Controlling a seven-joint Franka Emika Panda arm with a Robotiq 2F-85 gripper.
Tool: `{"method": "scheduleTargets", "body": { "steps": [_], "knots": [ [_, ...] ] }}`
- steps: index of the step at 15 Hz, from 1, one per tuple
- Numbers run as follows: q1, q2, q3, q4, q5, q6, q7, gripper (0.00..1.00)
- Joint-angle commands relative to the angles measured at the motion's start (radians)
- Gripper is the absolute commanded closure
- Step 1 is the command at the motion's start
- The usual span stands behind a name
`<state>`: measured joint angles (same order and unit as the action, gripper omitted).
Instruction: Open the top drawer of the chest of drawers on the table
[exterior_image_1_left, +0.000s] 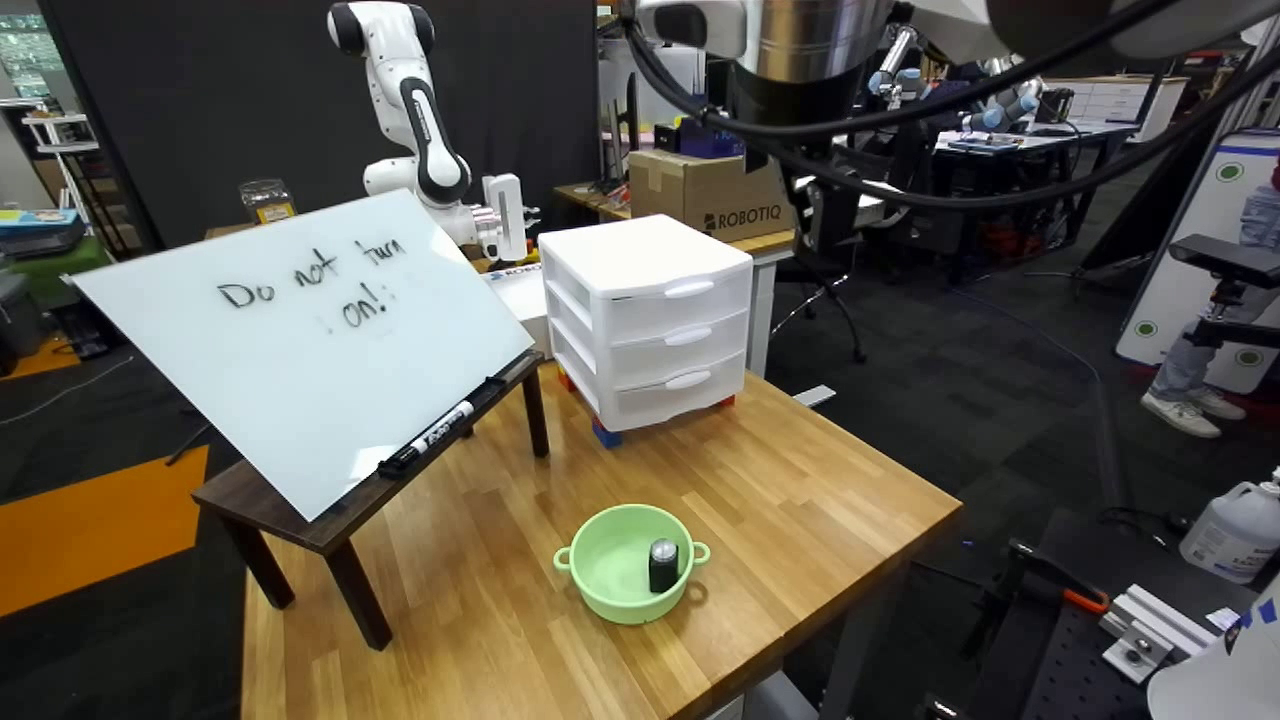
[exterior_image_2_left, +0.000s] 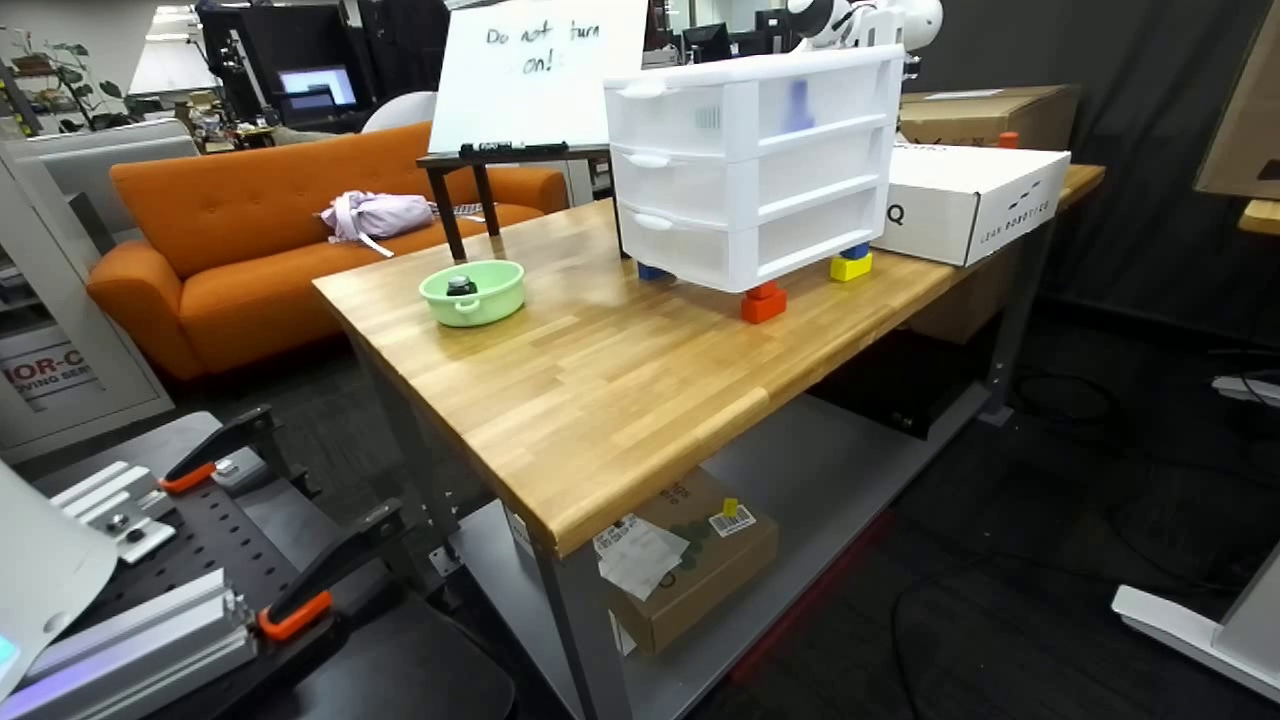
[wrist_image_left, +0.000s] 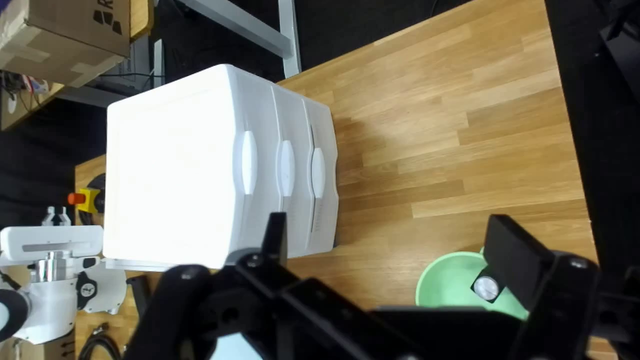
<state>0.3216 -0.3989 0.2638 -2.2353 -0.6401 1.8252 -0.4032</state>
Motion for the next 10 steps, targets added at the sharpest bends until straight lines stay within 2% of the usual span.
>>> {"method": "scheduleTargets", "body": {
  "steps": [1,2,10],
  "knots": [
    [0.009,0.053,0.003,0.057,0.01,-0.066,-0.105,0.0],
    [0.004,0.022,0.0,0.016,0.0,-0.018,-0.049,0.0],
    [0.004,0.027,0.001,0.019,-0.001,-0.02,-0.051,0.0]
  ]
}}
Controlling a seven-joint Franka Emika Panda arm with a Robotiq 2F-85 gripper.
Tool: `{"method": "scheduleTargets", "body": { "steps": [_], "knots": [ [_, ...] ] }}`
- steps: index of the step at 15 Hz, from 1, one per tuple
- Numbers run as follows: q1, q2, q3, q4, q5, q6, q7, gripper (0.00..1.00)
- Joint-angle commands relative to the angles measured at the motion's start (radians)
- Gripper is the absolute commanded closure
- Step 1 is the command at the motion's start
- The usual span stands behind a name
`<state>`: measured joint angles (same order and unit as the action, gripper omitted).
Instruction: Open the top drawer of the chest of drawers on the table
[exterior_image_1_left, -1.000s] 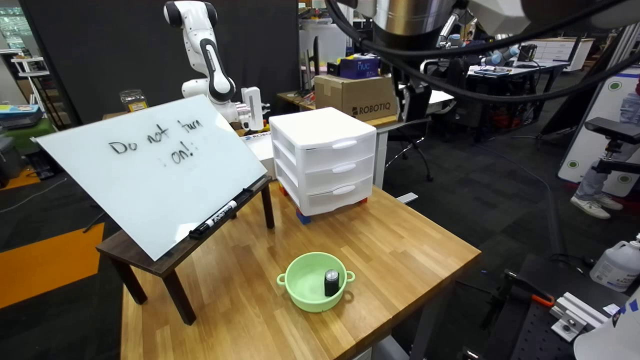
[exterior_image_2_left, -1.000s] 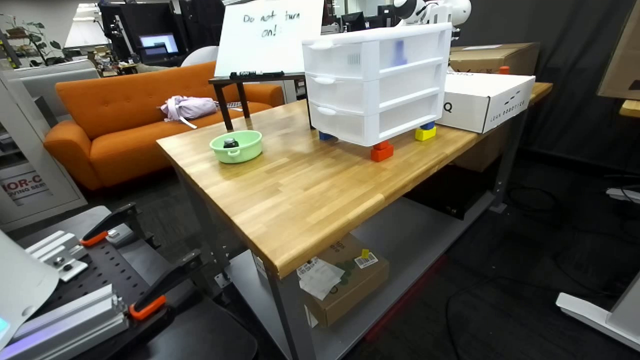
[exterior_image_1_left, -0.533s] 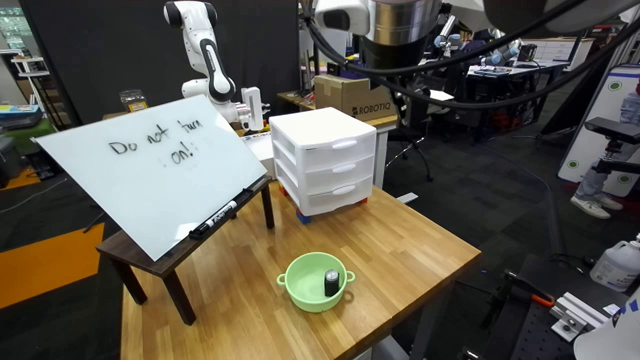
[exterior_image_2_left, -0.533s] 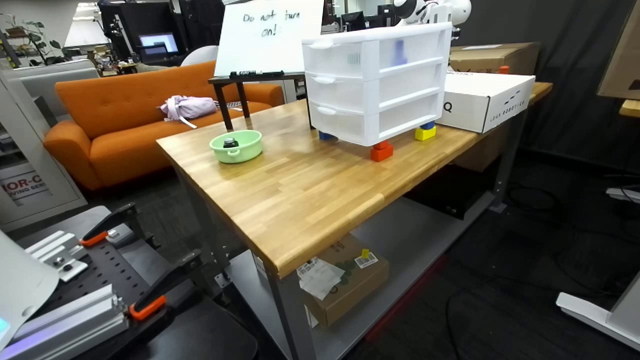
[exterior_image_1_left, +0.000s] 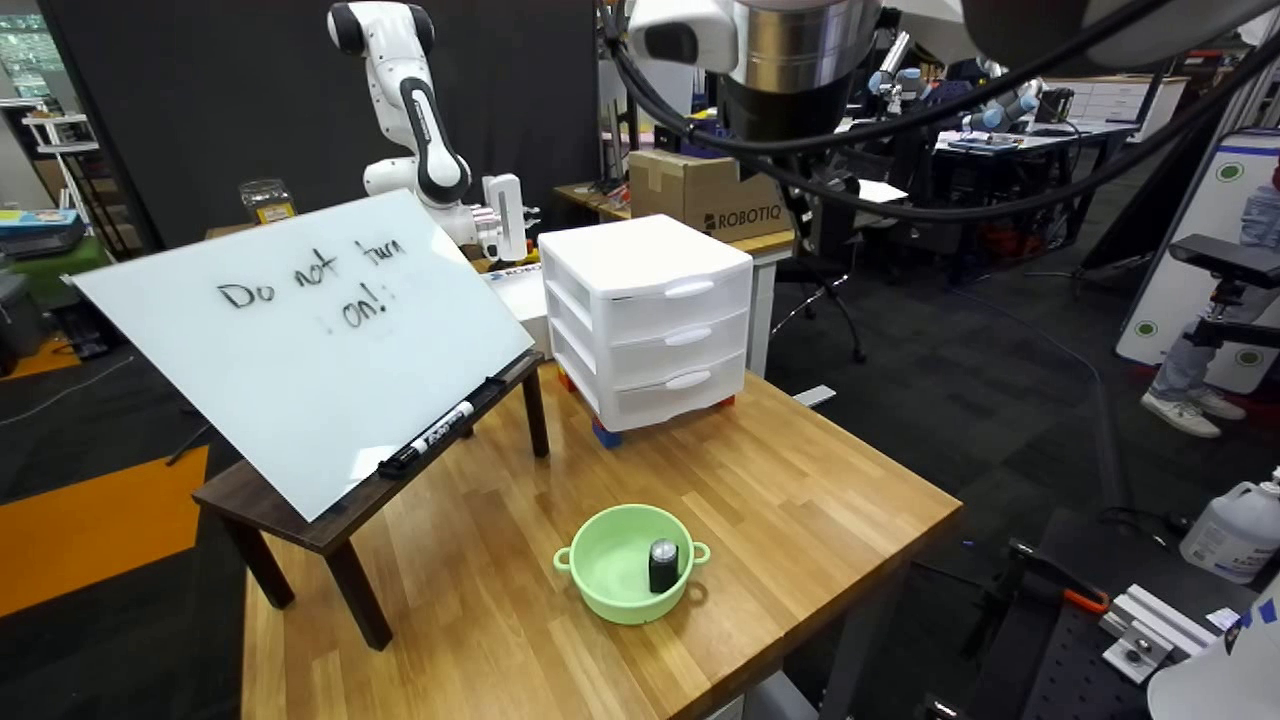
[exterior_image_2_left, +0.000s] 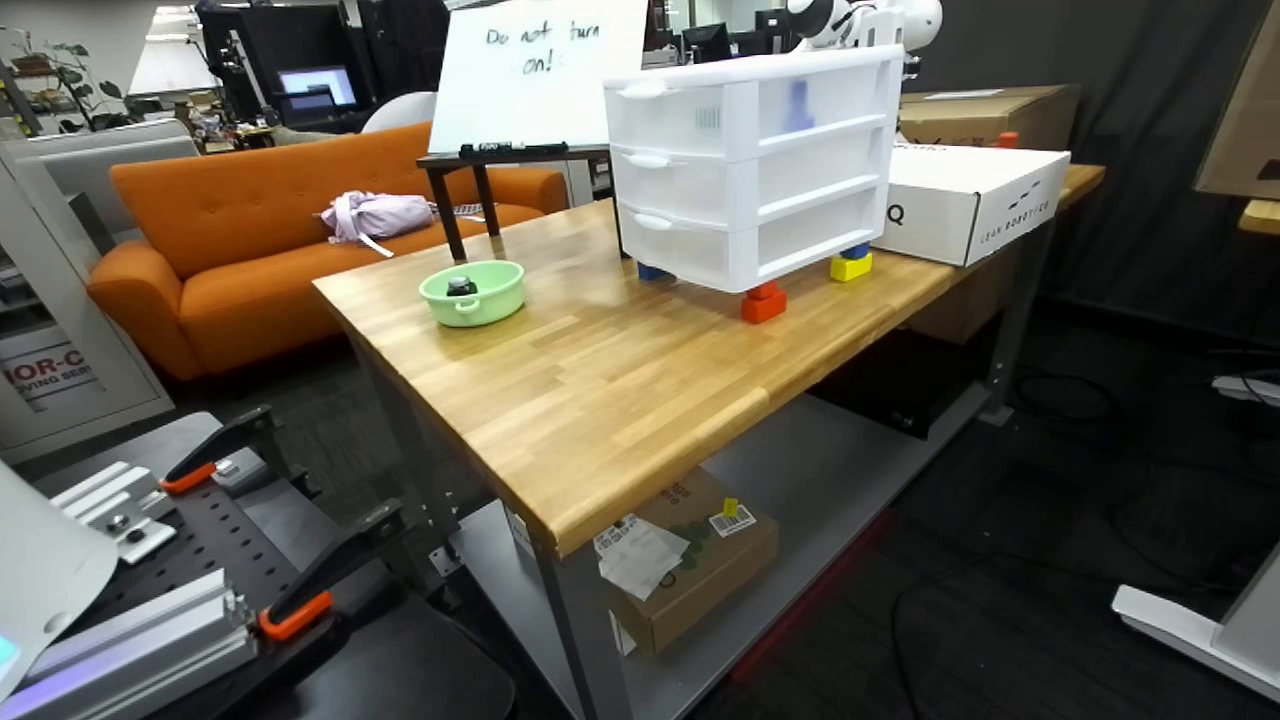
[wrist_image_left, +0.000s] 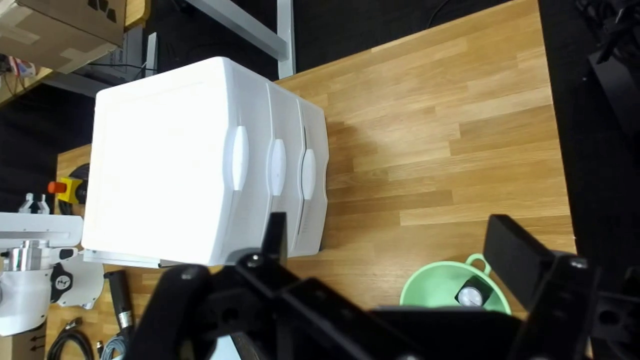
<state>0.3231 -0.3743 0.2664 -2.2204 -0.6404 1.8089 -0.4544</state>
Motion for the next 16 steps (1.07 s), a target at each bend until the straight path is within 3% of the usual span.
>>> {"method": "scheduleTargets", "body": {
  "steps": [1,4,13,16],
  "knots": [
    [0.003,0.004,0.0,0.004,-0.006,0.0,-0.001,0.0],
    [0.002,0.012,0.007,0.009,-0.029,0.018,0.007,0.0],
    [0.002,0.03,0.064,0.045,-0.281,0.004,0.08,0.0],
    [0.015,0.017,0.05,0.029,-0.256,0.001,0.068,0.0]
  ]
}}
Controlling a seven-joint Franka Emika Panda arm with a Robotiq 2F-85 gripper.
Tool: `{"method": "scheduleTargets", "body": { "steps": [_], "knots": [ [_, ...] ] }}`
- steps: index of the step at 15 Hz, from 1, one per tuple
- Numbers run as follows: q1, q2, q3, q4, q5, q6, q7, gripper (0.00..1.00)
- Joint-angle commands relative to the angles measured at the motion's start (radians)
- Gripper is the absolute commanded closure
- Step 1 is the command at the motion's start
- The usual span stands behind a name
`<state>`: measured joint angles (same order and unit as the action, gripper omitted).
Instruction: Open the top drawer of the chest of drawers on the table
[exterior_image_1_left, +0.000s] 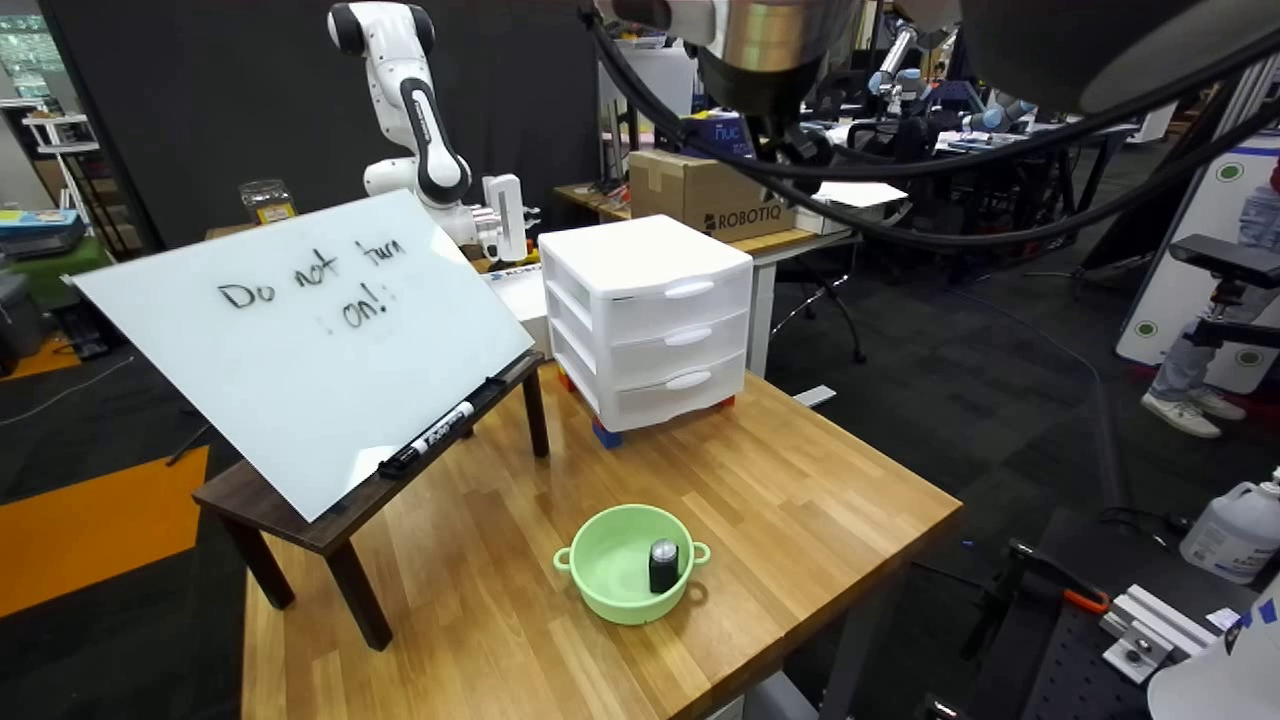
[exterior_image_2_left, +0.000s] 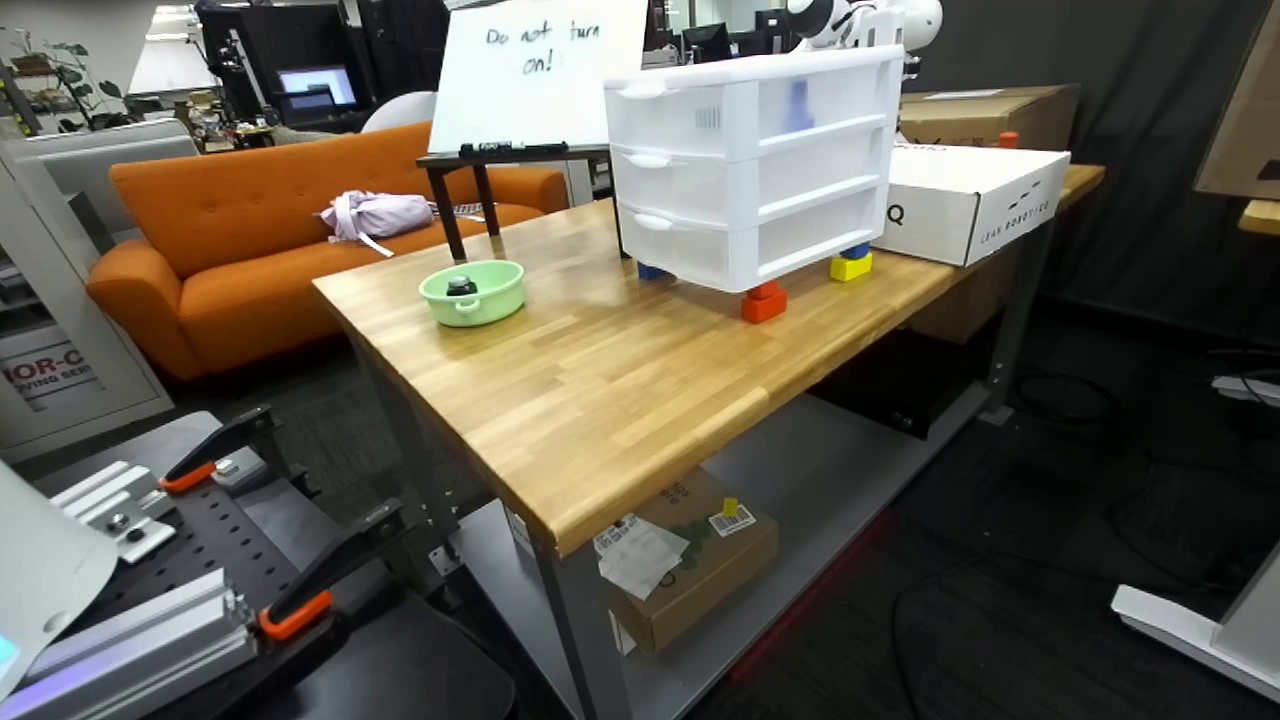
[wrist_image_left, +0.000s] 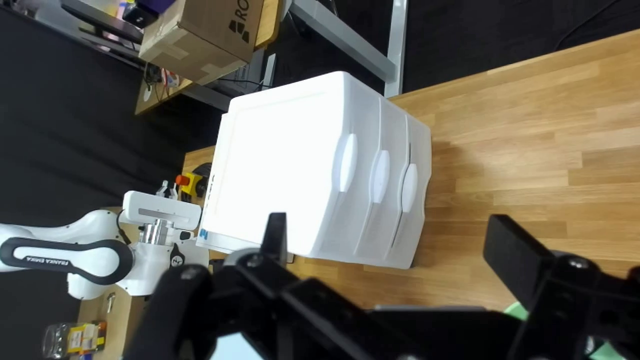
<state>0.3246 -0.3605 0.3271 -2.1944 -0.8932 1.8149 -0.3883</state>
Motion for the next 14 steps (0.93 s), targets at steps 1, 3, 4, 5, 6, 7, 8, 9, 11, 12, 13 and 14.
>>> {"method": "scheduleTargets", "body": {
  "steps": [1,3,4,5,6,7,8,9,11,12,13,14],
  "knots": [
    [0.014,0.003,-0.01,0.002,-0.003,-0.006,0.002,0.0],
    [0.014,0.003,-0.01,0.002,-0.003,-0.006,0.002,0.0],
    [0.014,0.003,-0.01,0.002,-0.003,-0.006,0.002,0.0],
    [0.011,0.001,-0.015,-0.001,0.004,-0.014,-0.003,0.0],
    [0.013,0.0,-0.027,-0.007,0.009,0.009,-0.014,0.0],
    [0.012,0.002,-0.043,-0.01,0.015,0.036,-0.026,0.0],
    [0.009,0.004,-0.056,-0.011,0.016,0.052,-0.038,0.0],
    [0.003,0.006,-0.078,-0.014,0.014,0.086,-0.052,0.0],
    [-0.008,0.013,-0.118,-0.015,0.021,0.14,-0.087,0.0],
    [-0.015,0.02,-0.144,-0.013,0.028,0.173,-0.114,0.0],
    [-0.02,0.026,-0.163,-0.012,0.035,0.202,-0.137,0.0],
    [-0.027,0.036,-0.182,-0.009,0.043,0.227,-0.161,0.0]
  ]
}}
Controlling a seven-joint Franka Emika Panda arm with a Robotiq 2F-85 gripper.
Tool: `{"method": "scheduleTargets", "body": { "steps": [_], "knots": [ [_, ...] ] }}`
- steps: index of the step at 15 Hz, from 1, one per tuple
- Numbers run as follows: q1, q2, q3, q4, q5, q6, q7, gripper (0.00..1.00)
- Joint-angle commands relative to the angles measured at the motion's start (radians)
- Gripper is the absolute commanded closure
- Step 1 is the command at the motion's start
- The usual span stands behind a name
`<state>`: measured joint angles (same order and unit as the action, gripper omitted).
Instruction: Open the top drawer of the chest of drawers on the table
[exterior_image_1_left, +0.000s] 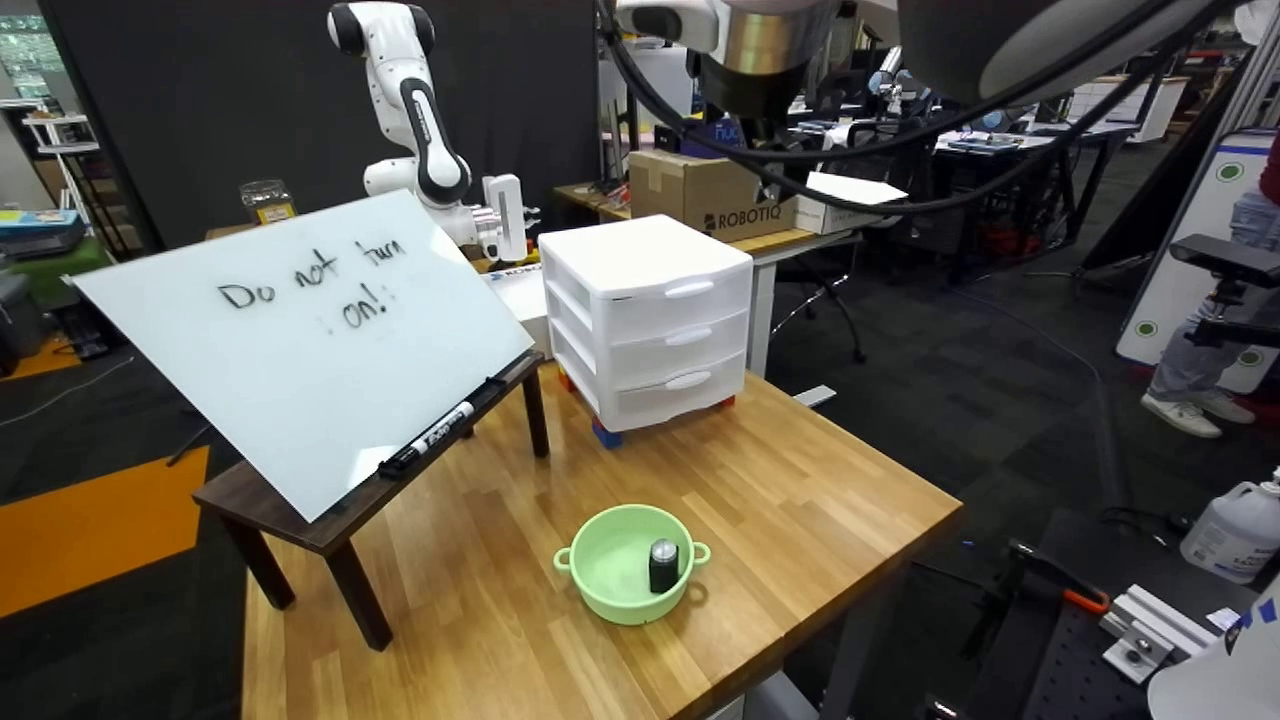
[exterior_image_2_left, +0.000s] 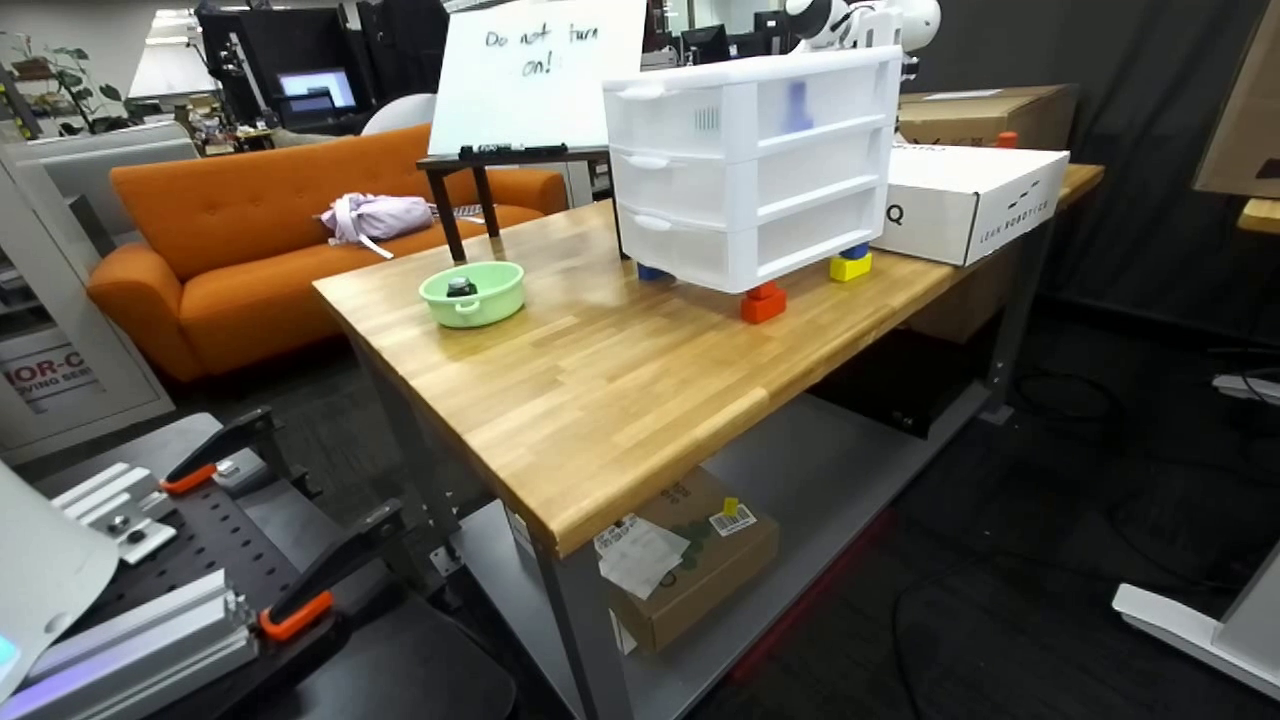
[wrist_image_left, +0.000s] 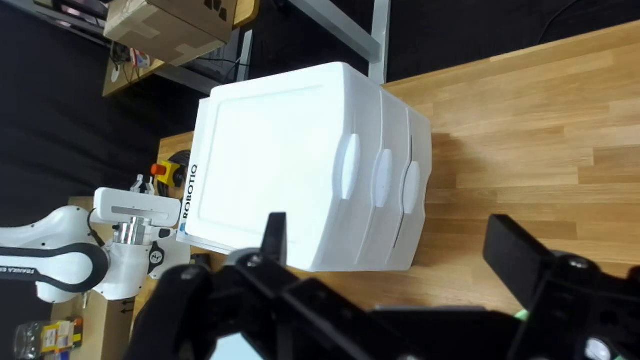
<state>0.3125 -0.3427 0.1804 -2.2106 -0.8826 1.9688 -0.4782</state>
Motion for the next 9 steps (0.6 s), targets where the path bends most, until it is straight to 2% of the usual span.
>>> {"method": "scheduleTargets", "body": {
  "steps": [1,3,8,9],
  "knots": [
    [-0.022,0.03,-0.048,0.012,0.041,0.089,-0.092,0.0],
    [-0.037,0.05,-0.064,0.02,0.055,0.097,-0.126,0.0],
    [-0.069,0.104,-0.062,0.074,0.063,0.036,-0.198,0.0],
    [-0.075,0.076,-0.058,0.035,0.044,0.07,-0.151,0.0]
  ]
}}
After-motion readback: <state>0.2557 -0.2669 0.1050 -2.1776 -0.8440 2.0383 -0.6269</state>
